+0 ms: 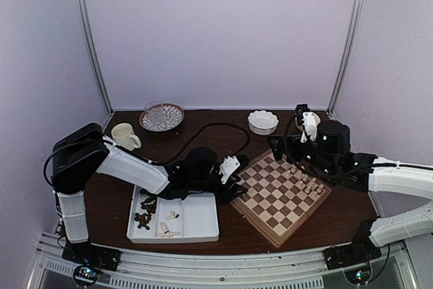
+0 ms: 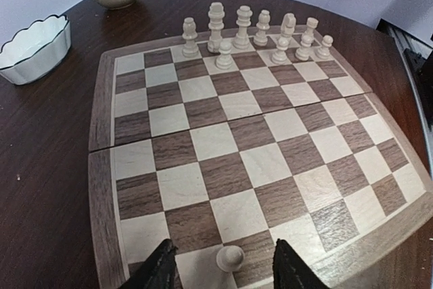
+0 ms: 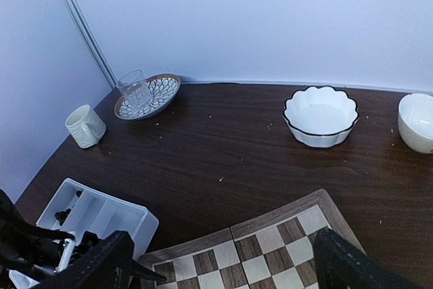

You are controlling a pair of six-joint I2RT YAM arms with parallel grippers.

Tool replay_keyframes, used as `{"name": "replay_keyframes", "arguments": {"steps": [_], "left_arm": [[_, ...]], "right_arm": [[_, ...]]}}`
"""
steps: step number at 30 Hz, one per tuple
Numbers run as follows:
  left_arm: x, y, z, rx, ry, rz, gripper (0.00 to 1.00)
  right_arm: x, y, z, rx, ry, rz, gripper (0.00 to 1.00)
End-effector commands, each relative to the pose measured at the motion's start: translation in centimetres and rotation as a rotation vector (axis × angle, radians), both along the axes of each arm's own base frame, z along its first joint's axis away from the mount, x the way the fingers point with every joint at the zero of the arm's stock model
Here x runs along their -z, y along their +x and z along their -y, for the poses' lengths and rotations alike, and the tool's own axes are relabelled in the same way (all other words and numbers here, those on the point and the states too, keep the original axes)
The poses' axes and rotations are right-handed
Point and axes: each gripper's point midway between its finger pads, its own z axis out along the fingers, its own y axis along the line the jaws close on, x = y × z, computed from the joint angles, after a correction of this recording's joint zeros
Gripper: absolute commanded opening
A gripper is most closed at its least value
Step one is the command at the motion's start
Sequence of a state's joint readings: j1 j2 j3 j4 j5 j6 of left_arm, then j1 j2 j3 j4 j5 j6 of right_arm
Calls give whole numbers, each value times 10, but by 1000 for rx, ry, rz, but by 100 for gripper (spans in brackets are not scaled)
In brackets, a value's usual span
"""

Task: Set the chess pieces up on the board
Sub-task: Place the pawn on the chessboard.

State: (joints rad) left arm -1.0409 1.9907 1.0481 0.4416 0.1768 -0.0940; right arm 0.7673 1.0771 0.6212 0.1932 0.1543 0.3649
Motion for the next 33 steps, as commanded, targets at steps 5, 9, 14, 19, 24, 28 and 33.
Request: {"name": "replay_keyframes", "arguments": {"steps": [5,9,14,19,24,28,33], "left_arm": [[-86,-11,-25,-5,-70,69,56],[-101,-13,-52,-75,-51,89,59],[-102,-10,-104,-224,-26,138,75],[-88,-8,-135,-297,57,189,88],[-91,2,-156,-398,31,273,92],[-100,3,-164,-436,0,278,92],[-107,0,-172,-460,-58,282,91]], "right_arm": [[-12,9,-15,-7,-34,-152,99],[-30,-2,-32,-126,-45,-200,100],[-25,-11,-36,-195,-120,-239,100],[-5,-32,-49,-341,-313,-470,81],[25,-38,-57,-366,-451,-562,70],[48,-39,-71,-395,-519,-601,66],[82,-39,-86,-428,-592,-681,54]]}}
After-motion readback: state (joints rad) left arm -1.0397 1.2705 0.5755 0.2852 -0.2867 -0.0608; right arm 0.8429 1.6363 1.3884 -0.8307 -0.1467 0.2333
